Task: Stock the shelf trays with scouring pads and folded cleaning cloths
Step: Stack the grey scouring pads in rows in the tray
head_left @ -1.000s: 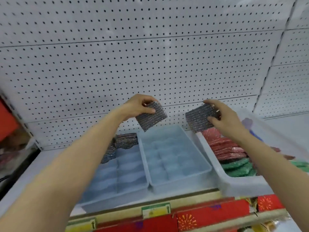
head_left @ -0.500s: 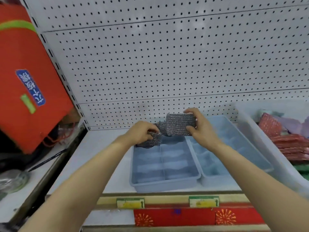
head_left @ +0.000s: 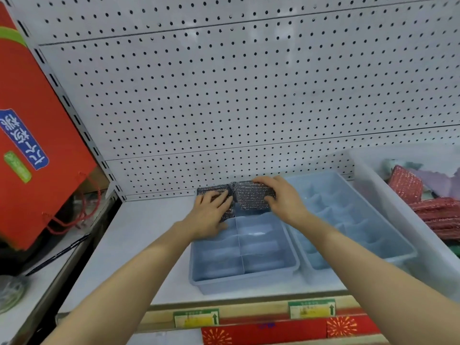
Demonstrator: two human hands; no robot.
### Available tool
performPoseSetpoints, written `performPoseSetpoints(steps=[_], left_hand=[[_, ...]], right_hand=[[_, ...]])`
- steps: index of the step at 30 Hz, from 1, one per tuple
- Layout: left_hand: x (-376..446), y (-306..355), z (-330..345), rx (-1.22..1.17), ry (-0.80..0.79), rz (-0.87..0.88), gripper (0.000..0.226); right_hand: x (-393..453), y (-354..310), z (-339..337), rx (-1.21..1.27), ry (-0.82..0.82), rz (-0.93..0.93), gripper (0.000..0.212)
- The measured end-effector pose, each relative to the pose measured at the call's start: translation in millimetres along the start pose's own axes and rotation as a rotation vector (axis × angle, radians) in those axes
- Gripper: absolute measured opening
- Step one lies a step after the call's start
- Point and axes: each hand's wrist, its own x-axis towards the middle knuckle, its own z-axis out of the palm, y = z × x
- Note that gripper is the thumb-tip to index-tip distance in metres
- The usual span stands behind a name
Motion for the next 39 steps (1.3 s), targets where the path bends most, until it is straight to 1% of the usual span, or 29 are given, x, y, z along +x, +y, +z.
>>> performPoseSetpoints(steps=[2,3,5,7,9,11,13,14,16,18,20,21,22,24,26,27,29,31,33,36,39], left_hand=[[2.9,5.1,-3.0,-0.081,0.084,-0.094,0.097],[8.5,6.1,-4.0,-0.144,0.100,-0.170,0.099],[23.0,6.5,-3.1,-0.273,0.050,-0.340,0.092],[32.7,6.6,1.5,-0.352,-0.061,-0.443,0.083],[37.3,4.9,7.0,-0.343,-0.097,-0.454,0.076],[35.9,6.0,9.8,-0.297,-0.101,-0.438,0.073],[33.9,10.4,10.6,-0.253,-0.103,-0.441,0.075],[33.2,12.6,10.7,-0.240,-0.104,-0.445,0.077],[32.9,15.2,10.6,-0.222,-0.117,-0.441,0.086],[32.4,15.6,9.8,-0.222,-0.130,-0.433,0.093],[31.3,15.5,9.0,-0.220,-0.125,-0.434,0.094],[31.1,16.2,8.6,-0.224,-0.125,-0.440,0.093],[31.4,17.1,6.8,-0.235,-0.133,-0.448,0.093],[34.8,17.4,-3.0,-0.251,-0.188,-0.469,0.096],[42.5,16.8,-22.6,-0.240,-0.256,-0.490,0.103],[48.7,20.0,-35.9,-0.242,-0.257,-0.489,0.105],[63.5,32.9,-62.2,-0.228,-0.162,-0.430,0.102],[81.1,57.3,-88.2,-0.203,-0.018,-0.281,0.089],[98.9,97.1,-117.5,-0.249,0.078,-0.094,0.077],[119.0,170.0,-157.1,-0.330,0.131,0.149,0.064],[133.6,242.6,-186.3,-0.438,0.144,0.344,0.043]], right_hand=[[5.6,-2.5,5.5,-0.069,-0.026,-0.013,0.054],[9.3,-4.2,8.2,-0.089,-0.025,-0.022,0.054],[18.4,-8.8,12.1,-0.105,-0.015,-0.041,0.054],[25.8,-7.4,17.5,-0.168,-0.055,-0.018,0.052],[26.7,-2.8,22.4,-0.350,-0.139,0.009,0.045],[22.8,3.7,30.8,-0.567,-0.098,-0.068,0.037],[20.7,11.3,38.3,-0.695,-0.060,-0.106,0.041],[21.6,12.6,39.4,-0.718,-0.020,-0.126,0.043],[24.8,13.2,40.7,-0.753,-0.011,-0.143,0.048],[25.7,10.4,40.2,-0.782,-0.040,-0.121,0.055],[26.6,12.8,43.7,-0.764,-0.115,-0.129,0.068],[26.8,14.8,46.8,-0.769,-0.166,-0.125,0.071],[27.6,17.2,48.8,-0.775,-0.173,-0.117,0.069],[29.3,16.7,45.3,-0.753,-0.162,-0.099,0.059],[28.8,13.8,31.7,-0.706,-0.135,-0.095,0.050],[26.2,13.9,19.6,-0.688,-0.109,-0.094,0.048],[16.8,19.2,-11.9,-0.669,-0.016,-0.105,0.048],[4.0,25.2,-51.6,-0.685,0.065,-0.078,0.049],[-13.6,35.9,-98.3,-0.728,0.141,0.004,0.050],[-45.6,55.3,-167.3,-0.771,0.246,0.130,0.053],[-80.7,81.0,-228.0,-0.849,0.256,0.257,0.054]])
